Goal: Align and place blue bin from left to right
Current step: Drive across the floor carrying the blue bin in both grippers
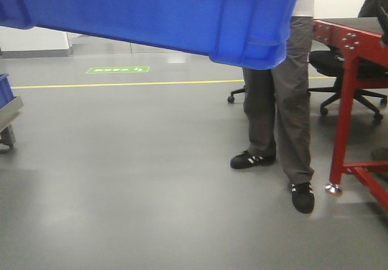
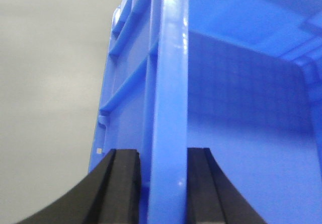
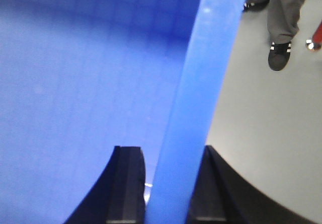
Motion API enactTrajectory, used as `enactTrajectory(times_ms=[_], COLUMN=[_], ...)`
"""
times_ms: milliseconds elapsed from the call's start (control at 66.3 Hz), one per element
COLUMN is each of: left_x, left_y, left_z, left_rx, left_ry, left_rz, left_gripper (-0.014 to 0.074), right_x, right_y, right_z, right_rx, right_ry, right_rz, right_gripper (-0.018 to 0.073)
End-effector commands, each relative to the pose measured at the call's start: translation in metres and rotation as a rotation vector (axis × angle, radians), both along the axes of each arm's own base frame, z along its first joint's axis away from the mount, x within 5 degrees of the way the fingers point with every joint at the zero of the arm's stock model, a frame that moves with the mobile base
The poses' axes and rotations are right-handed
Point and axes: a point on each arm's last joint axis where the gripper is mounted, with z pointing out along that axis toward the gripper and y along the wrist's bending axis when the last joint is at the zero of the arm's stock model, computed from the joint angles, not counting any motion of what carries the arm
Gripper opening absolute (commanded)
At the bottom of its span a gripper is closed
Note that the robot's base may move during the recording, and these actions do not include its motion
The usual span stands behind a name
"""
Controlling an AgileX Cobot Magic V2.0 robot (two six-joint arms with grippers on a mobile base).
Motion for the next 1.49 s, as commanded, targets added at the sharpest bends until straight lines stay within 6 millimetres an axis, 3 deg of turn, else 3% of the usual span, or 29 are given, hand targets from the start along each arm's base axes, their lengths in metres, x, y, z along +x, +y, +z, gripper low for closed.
enactTrajectory(times_ms=[0,1479], left_x=[-0.0077,-0.0078], left_y=[-0.0040,-0.0041], left_z=[0.0316,0.0315], left_rx=[-0.135,-0.135], left_ry=[-0.202,-0.201], left_rz=[-0.005,-0.005], left_gripper=[-0.0111,-0.0111], right_x=[-0.0045,-0.0045], right_y=[0.0033,0.0033], right_z=[0.0160,0.0162], right_rx=[0.033,0.034], right_ry=[-0.106,-0.108], right_rz=[0.040,0.040], right_gripper=[-0.0068,-0.0068])
